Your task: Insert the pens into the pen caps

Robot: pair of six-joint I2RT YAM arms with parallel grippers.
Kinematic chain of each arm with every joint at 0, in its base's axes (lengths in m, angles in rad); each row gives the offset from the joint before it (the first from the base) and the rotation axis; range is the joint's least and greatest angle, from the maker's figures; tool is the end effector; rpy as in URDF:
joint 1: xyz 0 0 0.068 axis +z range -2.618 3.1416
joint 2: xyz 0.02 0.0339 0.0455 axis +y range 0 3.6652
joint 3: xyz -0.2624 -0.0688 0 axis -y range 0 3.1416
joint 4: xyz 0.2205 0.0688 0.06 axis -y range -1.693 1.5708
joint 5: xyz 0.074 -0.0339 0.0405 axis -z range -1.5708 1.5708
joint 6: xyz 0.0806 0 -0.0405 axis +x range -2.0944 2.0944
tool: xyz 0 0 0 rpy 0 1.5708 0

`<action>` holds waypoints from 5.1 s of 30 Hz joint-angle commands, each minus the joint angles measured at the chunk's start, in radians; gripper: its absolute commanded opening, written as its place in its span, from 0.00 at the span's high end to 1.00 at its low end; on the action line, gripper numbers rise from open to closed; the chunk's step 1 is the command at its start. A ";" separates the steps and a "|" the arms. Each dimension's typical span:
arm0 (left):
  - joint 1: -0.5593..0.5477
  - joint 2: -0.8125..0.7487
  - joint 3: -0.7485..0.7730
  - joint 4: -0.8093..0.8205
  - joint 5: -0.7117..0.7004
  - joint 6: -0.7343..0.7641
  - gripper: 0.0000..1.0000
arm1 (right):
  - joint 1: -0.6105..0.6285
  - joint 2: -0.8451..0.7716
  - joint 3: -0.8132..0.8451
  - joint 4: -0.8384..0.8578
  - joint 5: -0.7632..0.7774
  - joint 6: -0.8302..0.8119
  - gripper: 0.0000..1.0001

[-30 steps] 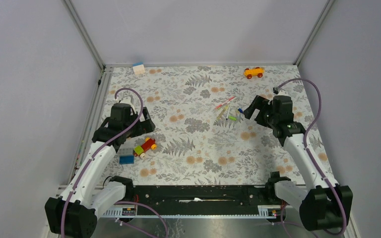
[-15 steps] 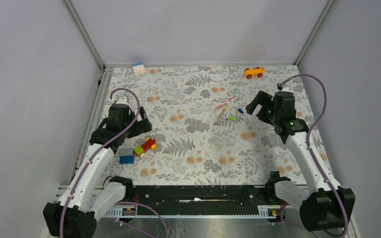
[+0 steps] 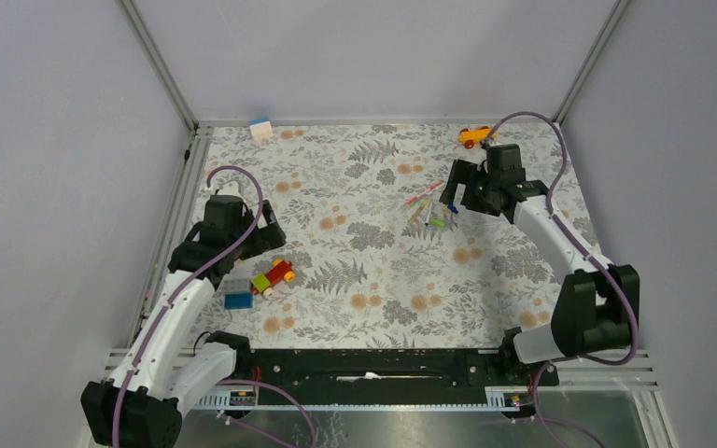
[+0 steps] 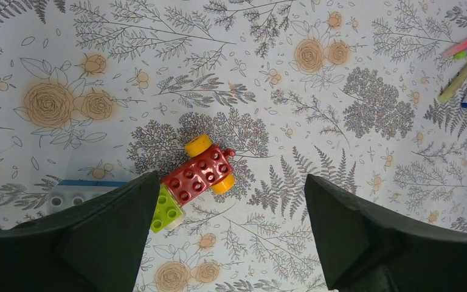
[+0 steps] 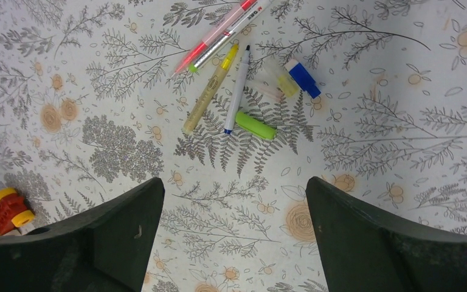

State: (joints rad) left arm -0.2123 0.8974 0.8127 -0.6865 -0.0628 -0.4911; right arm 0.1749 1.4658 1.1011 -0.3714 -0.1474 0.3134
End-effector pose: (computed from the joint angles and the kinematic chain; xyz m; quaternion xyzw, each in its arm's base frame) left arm 0.1886 -0.0355 0.2521 -0.1400 0.9101 -0.1069 0.3752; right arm 0.3267 0.0697 0.2487 0.0333 0.9116 0.1630 0.3760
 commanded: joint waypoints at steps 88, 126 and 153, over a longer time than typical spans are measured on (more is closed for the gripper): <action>-0.003 -0.020 0.008 0.033 -0.028 -0.010 0.01 | 0.245 0.512 0.384 -0.158 0.403 0.085 1.00; -0.271 0.036 -0.040 0.594 0.560 -0.182 0.05 | 0.247 -0.392 -0.455 0.750 -0.473 0.192 1.00; -0.565 0.311 0.112 0.943 0.434 -0.274 0.36 | 0.252 -0.604 -0.598 0.856 -0.664 0.293 1.00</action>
State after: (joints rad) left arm -0.7620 1.1854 0.8711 0.1638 0.3923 -0.7532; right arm 0.4179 0.8890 0.5049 0.4545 -0.7624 0.6006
